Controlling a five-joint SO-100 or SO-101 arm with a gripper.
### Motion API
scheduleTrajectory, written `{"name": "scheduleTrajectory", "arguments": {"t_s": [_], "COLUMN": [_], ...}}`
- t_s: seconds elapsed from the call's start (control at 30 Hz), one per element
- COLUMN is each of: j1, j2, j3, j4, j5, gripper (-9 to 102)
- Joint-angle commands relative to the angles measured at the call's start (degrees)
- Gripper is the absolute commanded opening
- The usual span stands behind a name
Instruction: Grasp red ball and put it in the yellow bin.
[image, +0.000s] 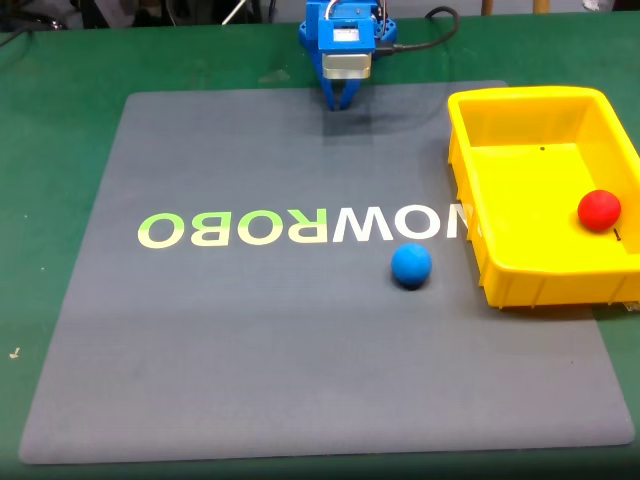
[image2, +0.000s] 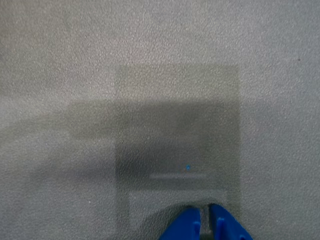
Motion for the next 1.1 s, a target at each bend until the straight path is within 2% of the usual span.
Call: {"name": "scheduleTrajectory", "arguments": {"t_s": [0.0,1.07], "j1": [1.23,0.88], "j2": [0.79,0.53], "j3": [1.67,1.85], "j4": [0.26,0.44], "j5": [-0.53,-3.25], "gripper": [0,0]}}
